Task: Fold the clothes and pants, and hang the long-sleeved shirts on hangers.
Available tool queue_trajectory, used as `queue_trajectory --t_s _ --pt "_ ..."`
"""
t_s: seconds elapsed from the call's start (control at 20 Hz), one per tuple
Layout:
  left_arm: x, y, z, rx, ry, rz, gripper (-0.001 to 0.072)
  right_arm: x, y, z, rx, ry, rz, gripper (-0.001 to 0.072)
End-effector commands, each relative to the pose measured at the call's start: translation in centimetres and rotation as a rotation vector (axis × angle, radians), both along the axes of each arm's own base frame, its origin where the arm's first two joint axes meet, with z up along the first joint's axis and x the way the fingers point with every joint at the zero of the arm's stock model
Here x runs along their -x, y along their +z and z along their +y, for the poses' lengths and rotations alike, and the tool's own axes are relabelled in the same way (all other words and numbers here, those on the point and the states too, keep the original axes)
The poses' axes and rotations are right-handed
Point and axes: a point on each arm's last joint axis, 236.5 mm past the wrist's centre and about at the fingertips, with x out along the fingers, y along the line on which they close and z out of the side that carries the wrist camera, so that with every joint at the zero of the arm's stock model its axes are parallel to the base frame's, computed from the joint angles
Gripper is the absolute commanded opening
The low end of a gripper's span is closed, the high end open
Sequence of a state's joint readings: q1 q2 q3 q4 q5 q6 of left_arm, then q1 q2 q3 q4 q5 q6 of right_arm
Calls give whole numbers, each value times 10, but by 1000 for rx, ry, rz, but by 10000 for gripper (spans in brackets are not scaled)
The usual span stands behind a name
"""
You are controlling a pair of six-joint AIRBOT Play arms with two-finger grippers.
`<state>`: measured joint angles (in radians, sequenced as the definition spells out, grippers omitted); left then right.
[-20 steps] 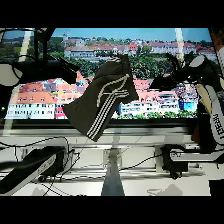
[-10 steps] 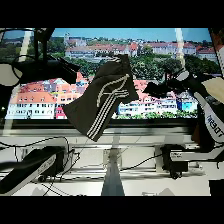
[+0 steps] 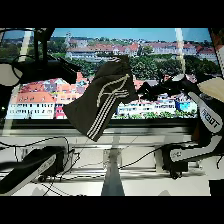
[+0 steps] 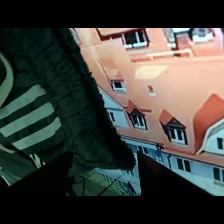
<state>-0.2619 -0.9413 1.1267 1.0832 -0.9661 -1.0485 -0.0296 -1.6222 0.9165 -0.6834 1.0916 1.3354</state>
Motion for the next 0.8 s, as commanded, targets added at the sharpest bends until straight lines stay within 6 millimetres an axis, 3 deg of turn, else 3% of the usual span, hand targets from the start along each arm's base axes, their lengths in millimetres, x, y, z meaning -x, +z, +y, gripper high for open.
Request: queue_trajectory --t_s 0.0,0.15,0.25,0.4,0.45,0.55,0.75 --pt "0 0 0 0 0 -1 7 21 -9 8 -51 63 75 490" --pt "0 0 0 0 0 -1 7 1 -11 9 -49 51 -20 484" --pt "0 0 0 0 0 -1 7 -15 2 15 -89 83 -126 437" --pt "0 0 0 0 0 -1 7 -40 20 19 -111 96 -234 435" --pt "0 0 0 0 0 -1 7 -47 23 18 -105 96 -257 403" --pt "-2 -1 3 -18 5 -9 7 -59 28 16 -87 97 -306 224" --pt "-5 -5 12 -67 15 -22 7 -69 29 13 -67 100 -355 55"
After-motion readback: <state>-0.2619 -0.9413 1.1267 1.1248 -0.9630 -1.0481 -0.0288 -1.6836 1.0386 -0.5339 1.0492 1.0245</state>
